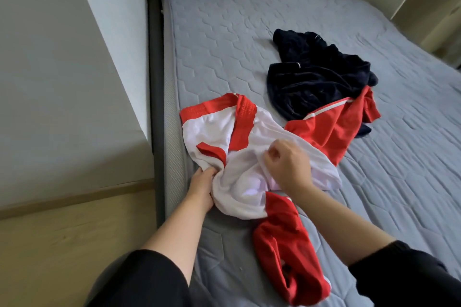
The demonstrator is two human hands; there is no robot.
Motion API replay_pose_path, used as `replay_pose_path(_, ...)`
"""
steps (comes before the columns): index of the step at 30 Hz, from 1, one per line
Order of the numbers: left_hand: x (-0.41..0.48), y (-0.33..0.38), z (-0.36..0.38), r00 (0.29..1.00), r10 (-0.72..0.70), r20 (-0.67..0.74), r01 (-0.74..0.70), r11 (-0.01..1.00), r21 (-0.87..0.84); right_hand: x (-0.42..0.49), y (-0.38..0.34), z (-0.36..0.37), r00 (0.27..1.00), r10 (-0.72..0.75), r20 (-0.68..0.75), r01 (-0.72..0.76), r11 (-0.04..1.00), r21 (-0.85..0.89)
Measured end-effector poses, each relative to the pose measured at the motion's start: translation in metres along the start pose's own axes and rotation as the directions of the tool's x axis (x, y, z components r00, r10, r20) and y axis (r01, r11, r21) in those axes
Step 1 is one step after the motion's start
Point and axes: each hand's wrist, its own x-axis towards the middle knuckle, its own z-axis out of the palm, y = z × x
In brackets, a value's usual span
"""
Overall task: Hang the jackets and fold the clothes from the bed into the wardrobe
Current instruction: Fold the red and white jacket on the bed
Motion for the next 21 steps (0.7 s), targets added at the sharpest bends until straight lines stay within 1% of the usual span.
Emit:
replay_pose_path(1, 0.000, 0.002, -0.001, 1.000, 0.007, -0.014, -0.007, 1.000, 0.022, 0.005, 0.002, 0.002, 0.997, -0.009, -0.072, 0.008, 1.000, -0.008)
replay_pose_path(2, -0.002, 0.004, -0.001, 0.999, 0.009, -0.032, -0.008, 0.999, 0.052, 0.011, 0.004, 0.003, 0.998, 0.035, -0.044, -0.036, 0.999, -0.034)
replay_pose_path(3, -0.003, 0.006, -0.001, 0.999, 0.008, -0.051, -0.004, 0.996, 0.085, 0.016, 0.009, 0.007, 0.991, 0.118, 0.055, -0.114, 0.991, -0.071)
replay_pose_path(4, -0.004, 0.007, -0.001, 0.998, 0.010, -0.065, -0.002, 0.992, 0.122, 0.019, 0.015, 0.011, 0.959, 0.230, 0.165, -0.209, 0.968, -0.138)
replay_pose_path(5, -0.005, 0.007, 0.000, 0.997, 0.018, -0.072, -0.006, 0.986, 0.167, 0.021, 0.021, 0.014, 0.911, 0.321, 0.257, -0.273, 0.940, -0.206)
replay_pose_path(6, -0.007, 0.007, 0.000, 0.997, 0.033, -0.076, -0.016, 0.977, 0.212, 0.021, 0.025, 0.016, 0.864, 0.382, 0.327, -0.314, 0.918, -0.242)
replay_pose_path(7, -0.008, 0.007, 0.001, 0.995, 0.056, -0.084, -0.033, 0.966, 0.255, 0.022, 0.030, 0.019, 0.825, 0.409, 0.390, -0.328, 0.908, -0.260)
replay_pose_path(8, -0.010, 0.006, 0.001, 0.990, 0.087, -0.108, -0.052, 0.956, 0.288, 0.023, 0.032, 0.020, 0.792, 0.394, 0.466, -0.285, 0.914, -0.288)
replay_pose_path(9, -0.009, 0.006, 0.000, 0.980, 0.122, -0.159, -0.069, 0.949, 0.306, 0.027, 0.031, 0.019, 0.764, 0.361, 0.536, -0.200, 0.921, -0.335)
replay_pose_path(10, -0.009, 0.006, -0.001, 0.959, 0.163, -0.231, -0.088, 0.948, 0.306, 0.032, 0.030, 0.017, 0.750, 0.333, 0.571, -0.123, 0.919, -0.375)
replay_pose_path(11, -0.009, 0.008, -0.003, 0.927, 0.210, -0.312, -0.115, 0.949, 0.295, 0.038, 0.030, 0.015, 0.778, 0.322, 0.540, -0.116, 0.918, -0.380)
replay_pose_path(12, -0.009, 0.010, -0.006, 0.884, 0.262, -0.388, -0.150, 0.944, 0.296, 0.045, 0.030, 0.011, 0.834, 0.336, 0.437, -0.213, 0.927, -0.308)
replay_pose_path(13, -0.009, 0.012, -0.010, 0.830, 0.321, -0.456, -0.185, 0.930, 0.318, 0.052, 0.030, 0.005, 0.879, 0.393, 0.270, -0.358, 0.918, -0.171)
replay_pose_path(14, -0.009, 0.012, -0.014, 0.780, 0.370, -0.504, -0.204, 0.913, 0.354, 0.060, 0.031, -0.004, 0.872, 0.482, 0.080, -0.483, 0.876, -0.014)
replay_pose_path(15, -0.007, 0.012, -0.019, 0.736, 0.406, -0.542, -0.215, 0.899, 0.381, 0.067, 0.034, -0.014, 0.822, 0.566, -0.063, -0.551, 0.818, 0.166)
replay_pose_path(16, -0.007, 0.013, -0.022, 0.709, 0.413, -0.572, -0.212, 0.898, 0.386, 0.072, 0.036, -0.022, 0.756, 0.643, -0.121, -0.579, 0.744, 0.334)
replay_pose_path(17, -0.005, 0.014, -0.025, 0.688, 0.416, -0.594, -0.205, 0.897, 0.391, 0.076, 0.039, -0.028, 0.711, 0.695, -0.102, -0.589, 0.669, 0.454)
replay_pose_path(18, -0.004, 0.015, -0.026, 0.649, 0.465, -0.602, -0.206, 0.869, 0.450, 0.076, 0.039, -0.032, 0.699, 0.711, -0.070, -0.602, 0.639, 0.478)
replay_pose_path(19, -0.005, 0.017, -0.026, 0.584, 0.583, -0.565, -0.226, 0.785, 0.577, 0.072, 0.041, -0.033, 0.722, 0.687, -0.082, -0.604, 0.684, 0.409)
replay_pose_path(20, -0.006, 0.018, -0.024, 0.509, 0.733, -0.451, -0.283, 0.638, 0.717, 0.064, 0.043, -0.033, 0.762, 0.637, -0.115, -0.584, 0.753, 0.302)
replay_pose_path(21, -0.009, 0.017, -0.019, 0.445, 0.858, -0.255, -0.377, 0.438, 0.816, 0.054, 0.049, -0.031, 0.806, 0.570, -0.157, -0.538, 0.817, 0.208)
